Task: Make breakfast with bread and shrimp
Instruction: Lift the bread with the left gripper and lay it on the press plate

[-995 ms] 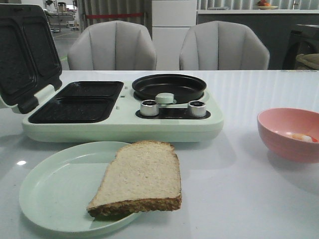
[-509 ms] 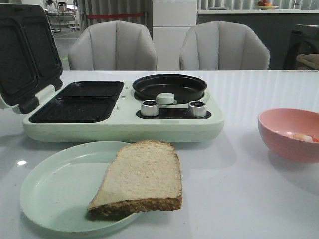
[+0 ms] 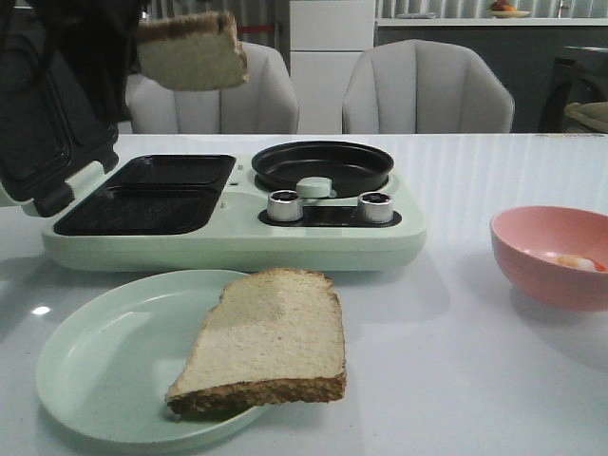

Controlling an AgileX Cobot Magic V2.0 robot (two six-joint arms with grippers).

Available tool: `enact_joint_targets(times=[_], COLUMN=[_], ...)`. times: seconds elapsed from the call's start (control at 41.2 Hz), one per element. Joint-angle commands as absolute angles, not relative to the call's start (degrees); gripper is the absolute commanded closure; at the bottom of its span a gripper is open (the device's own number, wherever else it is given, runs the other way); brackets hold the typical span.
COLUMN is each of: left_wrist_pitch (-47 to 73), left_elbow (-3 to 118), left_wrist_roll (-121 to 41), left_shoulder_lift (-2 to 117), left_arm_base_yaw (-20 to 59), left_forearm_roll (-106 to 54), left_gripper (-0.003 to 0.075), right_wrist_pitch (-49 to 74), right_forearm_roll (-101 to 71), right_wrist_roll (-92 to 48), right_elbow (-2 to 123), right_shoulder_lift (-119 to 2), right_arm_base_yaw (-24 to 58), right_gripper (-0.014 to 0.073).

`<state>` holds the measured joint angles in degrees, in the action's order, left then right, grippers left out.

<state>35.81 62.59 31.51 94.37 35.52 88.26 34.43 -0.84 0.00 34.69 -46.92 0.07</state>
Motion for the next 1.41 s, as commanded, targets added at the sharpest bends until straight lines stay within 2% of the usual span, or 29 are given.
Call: enact_joint_targets(times=[0.0,0.485,0.8,0.922,1.14,1.383], left_wrist_pitch=[35.36,33.18,32.17,30.26,30.59,32.02], left_elbow=[65.52,76.59,77.55,77.42,77.42,77.32], left_wrist_roll=[31.8,31.03,28.9,28.9,28.9,28.77], left_shoulder_lift=[94.95,108.11,113.07,113.07,113.07,111.34], left_arm_base_yaw=[33.21,26.36,24.26,24.26,24.26,24.92], left_forearm_roll=[91.61,92.93,93.02,93.02,93.02,90.48], left_gripper=[0.0506,0.0505,0.0503,0.0452,0.0256,0.0239], right_wrist_pitch=[31.04,31.04,31.04,31.04,31.04,31.04], right_forearm_roll=[0.0,0.0,0.0,0.0,0.0,0.0], right_wrist_roll=[0.0,0.0,0.0,0.0,0.0,0.0], right_elbow=[36.77,36.77,36.77,36.77,36.77,36.77], right_shoulder_lift=[-46.92,-46.92,-46.92,-46.92,-46.92,-46.92], right_arm_base_yaw=[-0.05,-0.05,-0.05,-0.05,-0.05,-0.05], right_gripper=[0.0089,0.0089,0.0089,0.0089,0.0089,0.0089])
